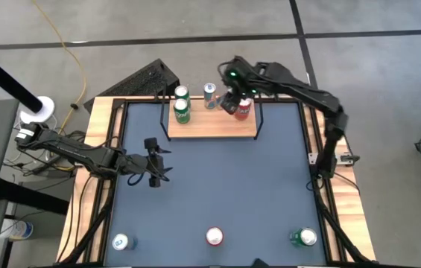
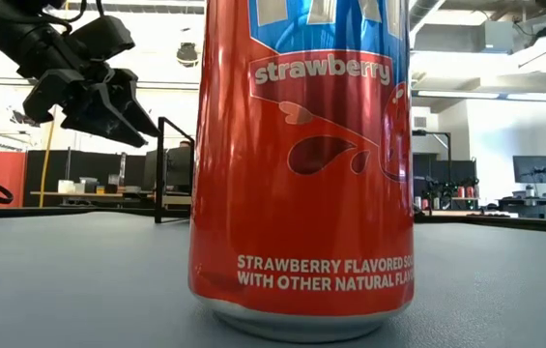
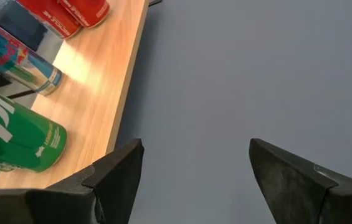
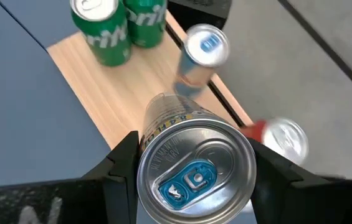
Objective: Place canned beverage on shelf
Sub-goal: Put the top blue soda can on the shelf aligned with the other blue soda can
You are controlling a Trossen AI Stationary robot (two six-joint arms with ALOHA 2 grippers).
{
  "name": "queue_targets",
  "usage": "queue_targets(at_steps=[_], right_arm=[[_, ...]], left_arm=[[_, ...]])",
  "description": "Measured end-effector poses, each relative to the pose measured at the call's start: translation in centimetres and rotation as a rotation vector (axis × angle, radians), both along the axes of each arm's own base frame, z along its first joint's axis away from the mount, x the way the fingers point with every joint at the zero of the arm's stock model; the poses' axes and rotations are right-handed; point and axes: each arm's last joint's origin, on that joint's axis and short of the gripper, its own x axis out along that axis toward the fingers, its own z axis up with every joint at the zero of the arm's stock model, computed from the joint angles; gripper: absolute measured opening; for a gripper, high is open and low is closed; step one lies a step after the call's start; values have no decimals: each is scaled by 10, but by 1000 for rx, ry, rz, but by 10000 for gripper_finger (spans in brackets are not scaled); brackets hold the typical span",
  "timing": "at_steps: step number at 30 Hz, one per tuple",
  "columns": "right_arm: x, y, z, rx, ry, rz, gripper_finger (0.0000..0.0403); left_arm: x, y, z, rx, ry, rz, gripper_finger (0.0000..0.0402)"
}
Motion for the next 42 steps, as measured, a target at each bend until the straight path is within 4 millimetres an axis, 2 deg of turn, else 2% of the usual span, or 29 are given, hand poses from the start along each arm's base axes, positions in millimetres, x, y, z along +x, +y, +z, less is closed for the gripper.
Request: queue_targets(at_steps=[6, 11, 14, 19, 22, 25, 34, 42], right_arm=[[31, -20, -19, 68, 89, -9, 198], [48, -28, -35, 108, 127, 3, 198], [47, -32, -42, 127, 145, 2, 198], [42, -37, -41, 171, 130, -23, 198], [38, -32, -44, 220, 182, -7, 198], [47, -28, -52, 226, 190, 4, 198], [65, -37, -90, 247, 267, -61, 205], [65, -35, -91, 229, 304, -24, 230]], left_arm=[[-1, 0, -2, 1, 21, 1, 282], [-1, 0, -2, -3, 19, 3, 282], [-1, 0, -2, -3, 19, 3, 282], [-1, 0, -2, -7, 19, -1, 282], [-1, 0, -2, -7, 19, -1, 282], [-1, 0, -2, -8, 19, -1, 282], [-1, -1, -2, -26, 22, -19, 282], [-1, 0, -2, -33, 23, -22, 282]])
